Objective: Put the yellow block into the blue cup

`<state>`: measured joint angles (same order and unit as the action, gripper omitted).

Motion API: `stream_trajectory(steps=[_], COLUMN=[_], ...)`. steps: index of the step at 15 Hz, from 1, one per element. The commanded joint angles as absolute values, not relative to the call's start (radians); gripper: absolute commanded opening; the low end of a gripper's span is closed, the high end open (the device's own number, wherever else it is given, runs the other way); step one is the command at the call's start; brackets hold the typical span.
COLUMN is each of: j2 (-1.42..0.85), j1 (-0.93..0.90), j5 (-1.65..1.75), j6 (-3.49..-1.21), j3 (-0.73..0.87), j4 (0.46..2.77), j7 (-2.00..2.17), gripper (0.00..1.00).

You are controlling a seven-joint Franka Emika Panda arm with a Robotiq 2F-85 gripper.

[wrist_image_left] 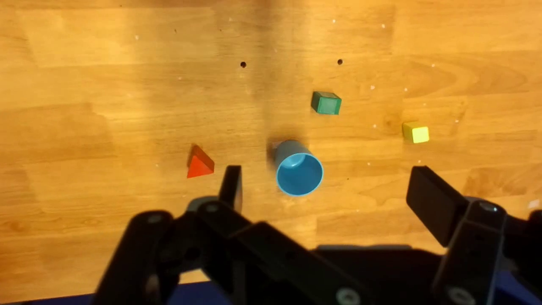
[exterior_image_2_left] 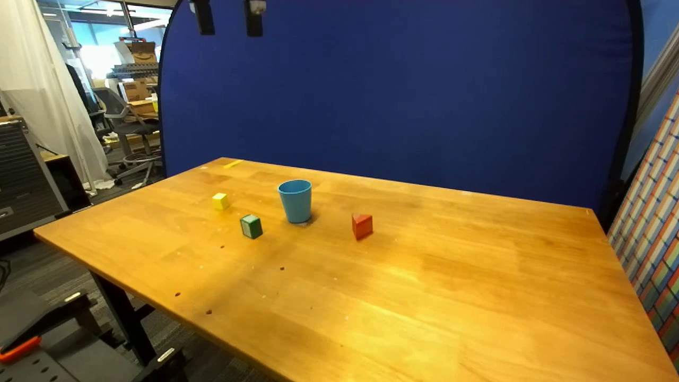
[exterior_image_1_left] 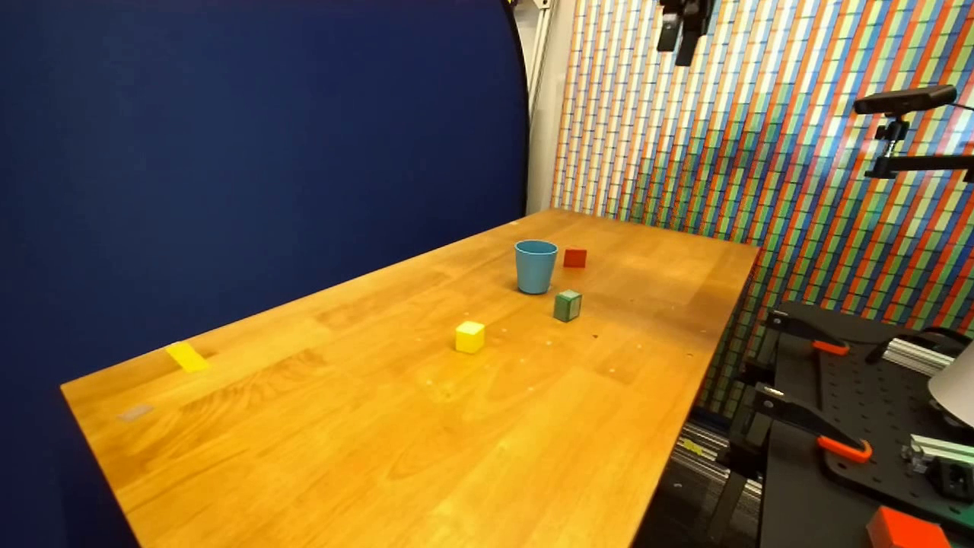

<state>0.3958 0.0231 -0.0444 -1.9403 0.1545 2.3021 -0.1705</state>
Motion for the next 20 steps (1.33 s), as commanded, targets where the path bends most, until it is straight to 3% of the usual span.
stream_trajectory(steps=[1,12,20], j2=[0.173,-0.444,-0.660], j1=[-0.013,-0.174,-0.240], j5=[0.000,0.061,0.072], j6=[-1.953,-2.125,-2.278], j3=[0.044,-0.150,-0.138], j4=[2.172,1.838,1.741], j7=[-0.110,-0.069,-0.007], gripper=[1.00,1.00,1.00])
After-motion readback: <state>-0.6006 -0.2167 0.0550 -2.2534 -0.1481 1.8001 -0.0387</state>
